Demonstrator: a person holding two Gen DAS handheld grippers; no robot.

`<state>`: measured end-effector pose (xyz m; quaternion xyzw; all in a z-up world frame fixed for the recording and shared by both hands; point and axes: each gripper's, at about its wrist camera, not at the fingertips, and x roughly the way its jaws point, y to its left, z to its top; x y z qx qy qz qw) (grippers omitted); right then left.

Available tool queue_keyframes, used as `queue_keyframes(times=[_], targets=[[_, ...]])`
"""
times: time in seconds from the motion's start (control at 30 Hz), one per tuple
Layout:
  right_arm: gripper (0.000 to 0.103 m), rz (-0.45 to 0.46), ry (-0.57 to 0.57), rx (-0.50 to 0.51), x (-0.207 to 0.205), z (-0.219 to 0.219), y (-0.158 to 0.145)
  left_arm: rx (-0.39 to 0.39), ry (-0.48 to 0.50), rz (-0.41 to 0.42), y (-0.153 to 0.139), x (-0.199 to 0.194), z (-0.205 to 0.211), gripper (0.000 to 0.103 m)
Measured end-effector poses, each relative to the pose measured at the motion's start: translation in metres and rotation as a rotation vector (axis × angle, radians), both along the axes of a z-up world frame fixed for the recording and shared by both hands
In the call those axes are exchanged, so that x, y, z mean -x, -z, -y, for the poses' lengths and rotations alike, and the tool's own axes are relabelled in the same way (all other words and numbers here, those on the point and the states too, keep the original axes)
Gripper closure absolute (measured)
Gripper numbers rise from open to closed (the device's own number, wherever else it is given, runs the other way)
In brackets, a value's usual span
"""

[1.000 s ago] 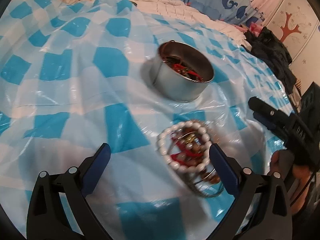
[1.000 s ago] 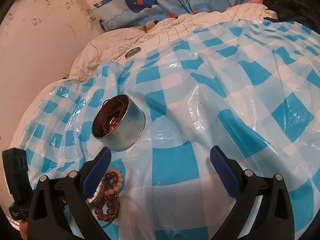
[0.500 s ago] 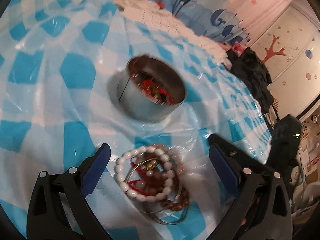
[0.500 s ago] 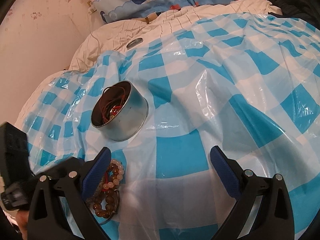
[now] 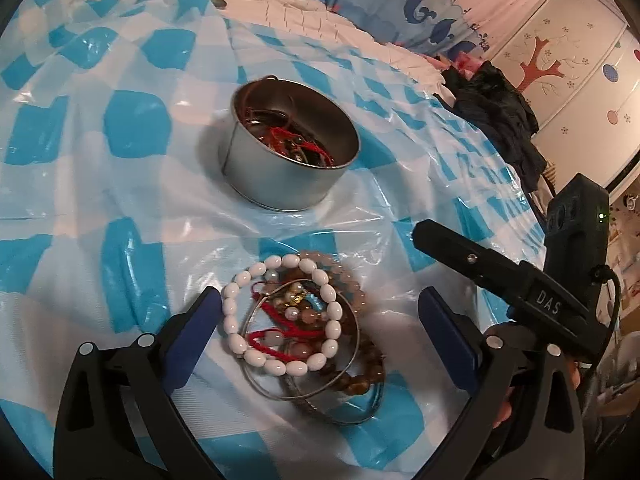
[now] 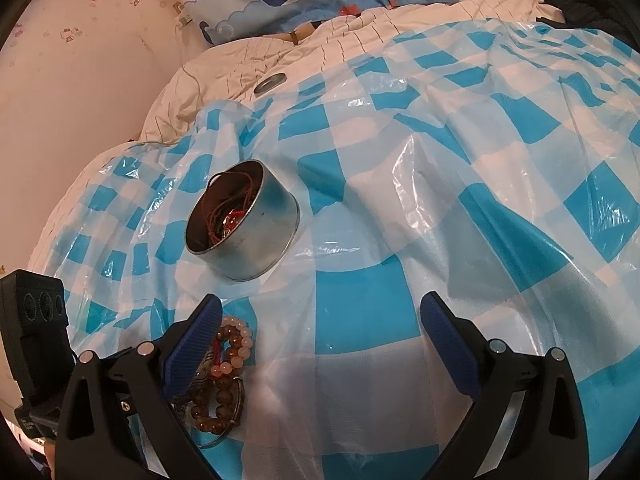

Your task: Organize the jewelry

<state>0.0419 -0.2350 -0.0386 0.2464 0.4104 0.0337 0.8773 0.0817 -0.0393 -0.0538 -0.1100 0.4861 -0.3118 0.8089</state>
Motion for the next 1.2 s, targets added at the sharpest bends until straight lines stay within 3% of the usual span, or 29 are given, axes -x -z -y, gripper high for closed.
queue_keyframes(times=[0.13,0.27,0.33,0.4,0.5,0.63,0.77,0.97,1.2], targets=[[0.008,-0.002,-0.010,0.000,0.000,-0.001,0.000,0.041,-0.036,-0.045,0.004,-0.003,-0.011,0.022],[0.008,-0.004,-0.014,0.001,0.000,-0.003,0.001,0.087,-0.084,-0.103,0.011,-0.008,-0.028,0.046],[0.008,-0.007,-0.015,0.003,0.000,-0.004,0.002,0.067,-0.094,-0.110,0.013,-0.009,-0.029,0.057],[0.008,-0.009,-0.017,0.006,0.000,-0.004,0.002,0.034,-0.098,-0.110,0.014,-0.010,-0.029,0.076],[0.008,-0.011,-0.018,0.007,-0.001,-0.005,0.003,-0.027,-0.091,-0.091,0.013,-0.009,-0.028,0.092],[0.008,-0.010,-0.020,0.009,-0.001,-0.006,0.003,-0.128,-0.051,0.005,-0.002,0.000,-0.018,0.097],[0.008,-0.010,-0.029,0.013,-0.001,-0.008,0.004,-0.137,-0.043,0.072,-0.019,0.005,-0.019,0.097],[0.008,-0.011,-0.057,0.028,-0.002,-0.014,0.005,-0.110,-0.106,0.116,-0.037,0.001,-0.040,0.097],[0.008,0.032,-0.288,0.146,0.003,-0.066,0.000,-0.087,-0.136,0.166,-0.053,0.005,-0.051,0.097]])
